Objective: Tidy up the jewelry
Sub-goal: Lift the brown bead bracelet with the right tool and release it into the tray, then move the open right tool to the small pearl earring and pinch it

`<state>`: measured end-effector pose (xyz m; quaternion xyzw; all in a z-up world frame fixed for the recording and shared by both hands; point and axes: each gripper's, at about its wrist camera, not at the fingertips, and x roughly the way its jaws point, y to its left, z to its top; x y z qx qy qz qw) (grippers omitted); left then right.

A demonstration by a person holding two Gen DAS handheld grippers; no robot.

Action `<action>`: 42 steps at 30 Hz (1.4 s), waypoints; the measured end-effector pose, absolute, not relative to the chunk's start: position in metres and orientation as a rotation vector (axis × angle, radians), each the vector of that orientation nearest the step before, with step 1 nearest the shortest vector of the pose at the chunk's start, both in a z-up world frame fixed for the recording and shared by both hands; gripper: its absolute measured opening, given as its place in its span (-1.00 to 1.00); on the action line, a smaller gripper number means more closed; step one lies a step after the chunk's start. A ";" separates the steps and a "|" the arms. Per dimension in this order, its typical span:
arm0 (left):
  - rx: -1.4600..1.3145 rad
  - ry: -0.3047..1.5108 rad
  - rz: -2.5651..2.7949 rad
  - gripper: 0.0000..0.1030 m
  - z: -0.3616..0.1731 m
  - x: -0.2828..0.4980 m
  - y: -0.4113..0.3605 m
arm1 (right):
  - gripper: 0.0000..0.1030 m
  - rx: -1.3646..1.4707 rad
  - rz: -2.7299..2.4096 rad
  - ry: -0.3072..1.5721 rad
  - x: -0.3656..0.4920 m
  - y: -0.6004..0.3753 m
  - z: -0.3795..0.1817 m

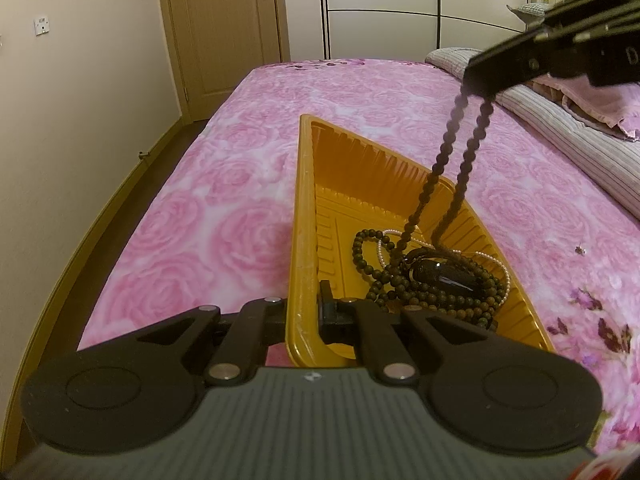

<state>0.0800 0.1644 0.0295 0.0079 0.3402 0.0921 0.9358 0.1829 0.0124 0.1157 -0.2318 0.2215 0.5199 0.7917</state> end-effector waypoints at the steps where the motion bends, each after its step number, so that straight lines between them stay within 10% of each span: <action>1: 0.016 0.695 0.188 -0.90 0.029 0.080 0.164 | -0.88 -0.500 1.120 0.482 0.183 0.013 0.115; 38: 0.011 0.699 0.188 -0.90 0.029 0.079 0.166 | -0.83 -0.401 1.028 0.622 0.201 -0.025 0.084; 42: 0.012 0.699 0.189 -0.90 0.029 0.079 0.167 | -0.27 -0.305 0.896 0.680 0.213 -0.073 0.066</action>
